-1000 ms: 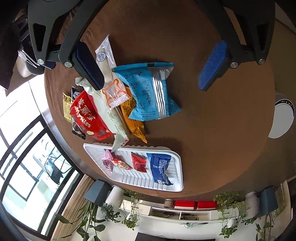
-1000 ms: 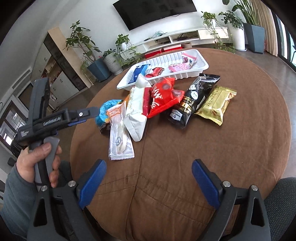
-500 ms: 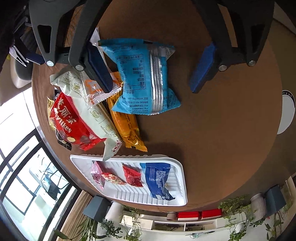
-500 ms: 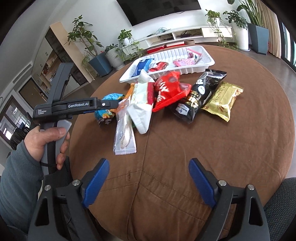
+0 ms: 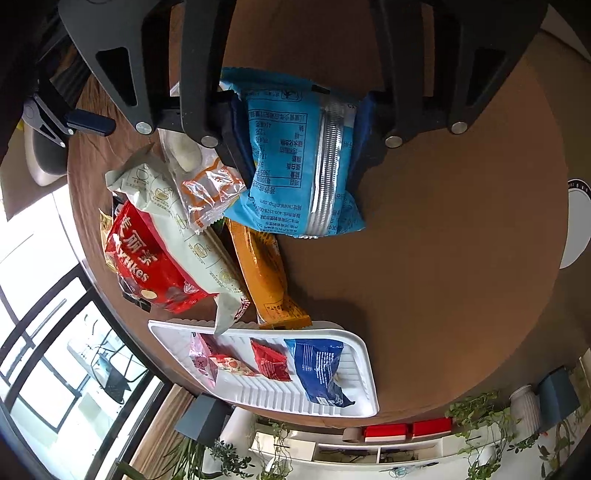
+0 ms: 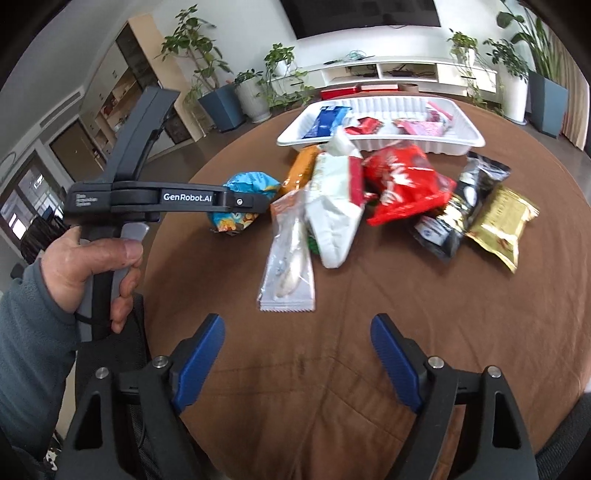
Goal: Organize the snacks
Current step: 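Grasp the light blue chip bag with the left tool while the right tool grasps the clear white-bar packet, then carry the chip bag into the tray with the left tool while the right tool carries the clear packet there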
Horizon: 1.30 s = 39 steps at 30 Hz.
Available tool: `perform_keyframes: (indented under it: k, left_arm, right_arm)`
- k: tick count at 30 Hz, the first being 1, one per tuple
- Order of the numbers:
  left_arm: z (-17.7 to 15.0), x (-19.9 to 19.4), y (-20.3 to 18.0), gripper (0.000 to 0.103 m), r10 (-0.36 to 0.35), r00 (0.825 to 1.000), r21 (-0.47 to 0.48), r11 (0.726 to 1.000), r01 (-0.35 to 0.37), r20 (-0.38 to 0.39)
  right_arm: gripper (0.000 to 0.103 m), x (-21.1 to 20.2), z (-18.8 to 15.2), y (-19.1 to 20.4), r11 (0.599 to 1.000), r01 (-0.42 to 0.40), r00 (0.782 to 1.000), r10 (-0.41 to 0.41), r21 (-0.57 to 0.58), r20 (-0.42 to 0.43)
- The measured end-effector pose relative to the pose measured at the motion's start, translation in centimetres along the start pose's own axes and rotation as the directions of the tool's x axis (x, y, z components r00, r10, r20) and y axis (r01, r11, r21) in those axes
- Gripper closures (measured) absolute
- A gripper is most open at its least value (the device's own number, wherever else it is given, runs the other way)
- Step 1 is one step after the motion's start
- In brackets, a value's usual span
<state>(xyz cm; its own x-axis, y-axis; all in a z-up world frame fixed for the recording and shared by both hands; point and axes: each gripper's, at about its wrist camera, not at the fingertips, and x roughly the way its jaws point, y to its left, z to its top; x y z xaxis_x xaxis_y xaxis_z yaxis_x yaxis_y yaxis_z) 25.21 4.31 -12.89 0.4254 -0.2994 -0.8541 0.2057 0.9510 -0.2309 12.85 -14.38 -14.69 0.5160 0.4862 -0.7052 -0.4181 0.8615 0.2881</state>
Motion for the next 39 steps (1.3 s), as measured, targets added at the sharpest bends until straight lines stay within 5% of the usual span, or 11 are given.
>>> perform_keyframes:
  k: [11,21,25,29,39]
  left_arm:
    - [-4.0,-3.3,0.9,0.061,-0.008,0.998,-0.054,0.998,0.011,0.056]
    - [-5.8,-4.5,1.2,0.06,-0.014,0.998,-0.072,0.997,0.019,0.069]
    - [-5.8,-4.3,1.3,0.06,-0.012,0.998,-0.073,0.997,0.016,0.06]
    - [-5.8,-4.3,1.3,0.06,-0.013,0.998,-0.07,0.997,0.018,0.065]
    - [-6.0,-4.5,0.9,0.064,-0.013,0.997,-0.045,0.999,0.017,0.073]
  right_arm:
    - [0.032,4.6,2.8,2.2,0.999,0.011,0.998,-0.014,-0.043,-0.057]
    - [0.041,7.3,3.8,5.2,0.945,0.121,0.985,-0.152,-0.302,-0.079]
    - [0.045,7.1,4.0,4.9,0.943,0.109,0.983,-0.148,-0.316,-0.104]
    - [0.066,7.1,4.5,4.9,0.939,0.106,0.98,-0.155,-0.327,-0.128]
    - [0.079,6.2,4.1,4.3,0.961,0.065,0.981,-0.112,-0.268,-0.16]
